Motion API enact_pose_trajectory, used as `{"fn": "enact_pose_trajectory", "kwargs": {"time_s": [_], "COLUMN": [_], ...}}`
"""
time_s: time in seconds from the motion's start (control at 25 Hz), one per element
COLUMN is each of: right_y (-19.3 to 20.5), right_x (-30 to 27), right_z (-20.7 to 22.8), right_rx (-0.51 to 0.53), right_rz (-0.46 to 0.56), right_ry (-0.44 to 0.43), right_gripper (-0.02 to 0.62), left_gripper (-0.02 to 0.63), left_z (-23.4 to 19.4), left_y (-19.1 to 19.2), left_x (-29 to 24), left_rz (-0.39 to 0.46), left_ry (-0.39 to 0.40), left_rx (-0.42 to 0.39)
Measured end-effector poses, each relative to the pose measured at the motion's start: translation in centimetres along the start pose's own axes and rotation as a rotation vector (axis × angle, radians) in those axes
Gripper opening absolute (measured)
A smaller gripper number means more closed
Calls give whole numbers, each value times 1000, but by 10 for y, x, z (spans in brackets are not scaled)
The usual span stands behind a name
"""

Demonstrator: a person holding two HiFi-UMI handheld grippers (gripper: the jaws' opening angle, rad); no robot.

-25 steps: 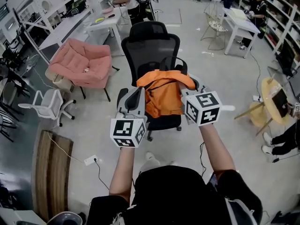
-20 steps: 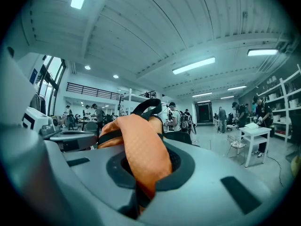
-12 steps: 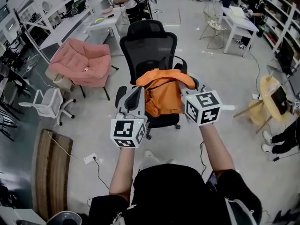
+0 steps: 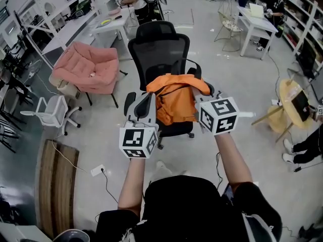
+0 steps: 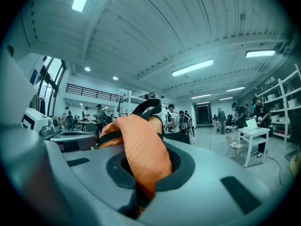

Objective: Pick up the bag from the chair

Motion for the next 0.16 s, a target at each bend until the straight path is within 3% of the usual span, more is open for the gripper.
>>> {"fn": "enact_pose_trajectory", "kwargs": {"time_s": [0.16], "right_y": [0], "right_x": [1], "right_z": [-2], "right_rx": [2], "right_rz": [-1], "right_ry": [0], "right_gripper": [12], "left_gripper": [8], "left_z": [0], "left_y": [1], "left_x": [3], "left_rz": [-3], "left_ry": [1], "left_rx": [0]}}
Point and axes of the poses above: the fingertips, and each gripper's own axes: x backward along the fingers, z to its right, y out of its underside, the point moved 1 cm from there along x, backward along the fingers, and after that the axes turned 11 degrees about x, right-handed, at the moved point
